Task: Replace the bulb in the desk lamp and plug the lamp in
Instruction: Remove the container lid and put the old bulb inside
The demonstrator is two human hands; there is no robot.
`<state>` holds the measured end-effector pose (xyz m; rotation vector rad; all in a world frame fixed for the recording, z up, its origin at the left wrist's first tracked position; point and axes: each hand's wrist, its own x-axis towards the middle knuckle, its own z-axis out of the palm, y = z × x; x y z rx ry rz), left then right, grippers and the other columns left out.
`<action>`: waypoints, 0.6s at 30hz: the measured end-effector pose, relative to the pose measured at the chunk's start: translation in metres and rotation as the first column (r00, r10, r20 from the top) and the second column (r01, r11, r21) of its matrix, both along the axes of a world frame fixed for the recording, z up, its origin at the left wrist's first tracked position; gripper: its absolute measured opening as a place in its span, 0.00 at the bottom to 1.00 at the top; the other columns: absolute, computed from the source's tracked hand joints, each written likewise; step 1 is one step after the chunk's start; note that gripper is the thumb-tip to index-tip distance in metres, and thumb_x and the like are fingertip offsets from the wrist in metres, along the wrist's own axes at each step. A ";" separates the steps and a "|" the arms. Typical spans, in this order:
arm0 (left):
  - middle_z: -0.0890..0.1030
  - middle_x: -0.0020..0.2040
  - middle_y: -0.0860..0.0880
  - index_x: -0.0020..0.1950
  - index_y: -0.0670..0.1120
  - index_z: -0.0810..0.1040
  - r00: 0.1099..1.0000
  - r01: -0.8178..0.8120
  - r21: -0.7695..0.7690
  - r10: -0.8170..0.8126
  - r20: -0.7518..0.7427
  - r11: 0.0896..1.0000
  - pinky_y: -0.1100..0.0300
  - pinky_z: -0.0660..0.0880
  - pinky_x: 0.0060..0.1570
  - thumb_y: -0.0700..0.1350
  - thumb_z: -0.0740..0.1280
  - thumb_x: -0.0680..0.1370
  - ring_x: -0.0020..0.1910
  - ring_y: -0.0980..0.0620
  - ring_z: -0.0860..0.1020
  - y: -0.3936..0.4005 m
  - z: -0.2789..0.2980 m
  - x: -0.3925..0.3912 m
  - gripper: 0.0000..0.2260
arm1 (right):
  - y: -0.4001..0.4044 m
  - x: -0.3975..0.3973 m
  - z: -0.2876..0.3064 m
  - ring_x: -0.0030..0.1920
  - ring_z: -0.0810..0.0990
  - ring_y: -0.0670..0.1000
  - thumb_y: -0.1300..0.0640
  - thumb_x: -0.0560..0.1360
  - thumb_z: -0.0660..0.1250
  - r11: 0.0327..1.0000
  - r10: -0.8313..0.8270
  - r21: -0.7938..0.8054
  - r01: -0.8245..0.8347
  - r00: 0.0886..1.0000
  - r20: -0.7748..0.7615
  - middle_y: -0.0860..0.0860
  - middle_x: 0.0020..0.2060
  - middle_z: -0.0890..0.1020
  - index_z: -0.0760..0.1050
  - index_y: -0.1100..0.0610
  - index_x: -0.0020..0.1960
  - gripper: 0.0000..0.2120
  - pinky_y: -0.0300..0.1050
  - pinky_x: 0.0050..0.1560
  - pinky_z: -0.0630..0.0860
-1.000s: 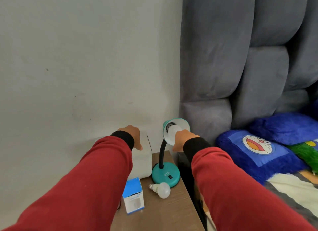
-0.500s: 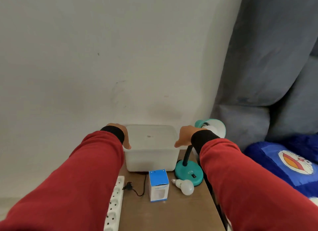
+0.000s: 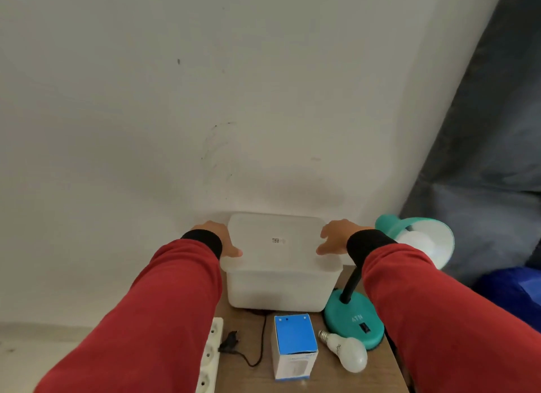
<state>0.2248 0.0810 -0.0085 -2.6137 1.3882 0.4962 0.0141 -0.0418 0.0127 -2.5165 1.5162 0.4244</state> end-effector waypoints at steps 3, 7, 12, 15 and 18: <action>0.72 0.69 0.45 0.73 0.45 0.64 0.998 0.002 -0.036 -0.005 -0.062 0.999 0.55 0.69 0.64 0.64 0.64 0.74 0.67 0.46 0.72 -0.015 -0.017 0.004 0.34 | -0.013 0.002 -0.018 0.68 0.71 0.55 0.44 0.75 0.65 0.999 -0.033 0.029 0.033 0.999 0.034 0.54 0.69 0.71 0.64 0.56 0.72 0.30 0.47 0.66 0.68; 0.67 0.72 0.44 0.78 0.45 0.51 0.994 0.034 -0.025 -0.036 -0.102 0.999 0.52 0.68 0.66 0.63 0.64 0.74 0.69 0.44 0.69 -0.026 -0.031 0.007 0.41 | -0.024 0.006 -0.037 0.65 0.73 0.56 0.41 0.74 0.65 0.995 -0.066 0.074 0.060 0.995 0.075 0.56 0.67 0.73 0.65 0.58 0.70 0.31 0.46 0.62 0.70; 0.64 0.74 0.45 0.78 0.46 0.47 0.988 0.067 -0.046 -0.072 -0.137 0.997 0.53 0.65 0.69 0.62 0.66 0.74 0.71 0.45 0.66 -0.029 -0.035 0.012 0.43 | -0.032 0.009 -0.044 0.66 0.72 0.56 0.39 0.74 0.65 0.992 -0.082 0.106 0.068 0.988 0.131 0.56 0.68 0.72 0.63 0.58 0.72 0.34 0.47 0.62 0.73; 0.64 0.74 0.46 0.78 0.46 0.50 0.986 0.074 -0.050 -0.081 -0.148 0.996 0.53 0.65 0.69 0.62 0.67 0.73 0.71 0.45 0.65 -0.031 -0.034 0.014 0.42 | -0.032 0.009 -0.044 0.67 0.72 0.56 0.39 0.73 0.65 0.994 -0.076 0.084 0.065 0.988 0.132 0.56 0.68 0.72 0.64 0.59 0.72 0.35 0.46 0.63 0.71; 0.64 0.74 0.46 0.78 0.46 0.50 0.986 0.070 -0.066 -0.079 -0.145 0.995 0.53 0.65 0.70 0.62 0.67 0.73 0.72 0.45 0.65 -0.030 -0.034 0.013 0.43 | -0.030 0.007 -0.042 0.67 0.71 0.56 0.40 0.73 0.66 0.994 -0.086 0.078 0.075 0.985 0.147 0.56 0.68 0.72 0.65 0.60 0.72 0.35 0.45 0.65 0.69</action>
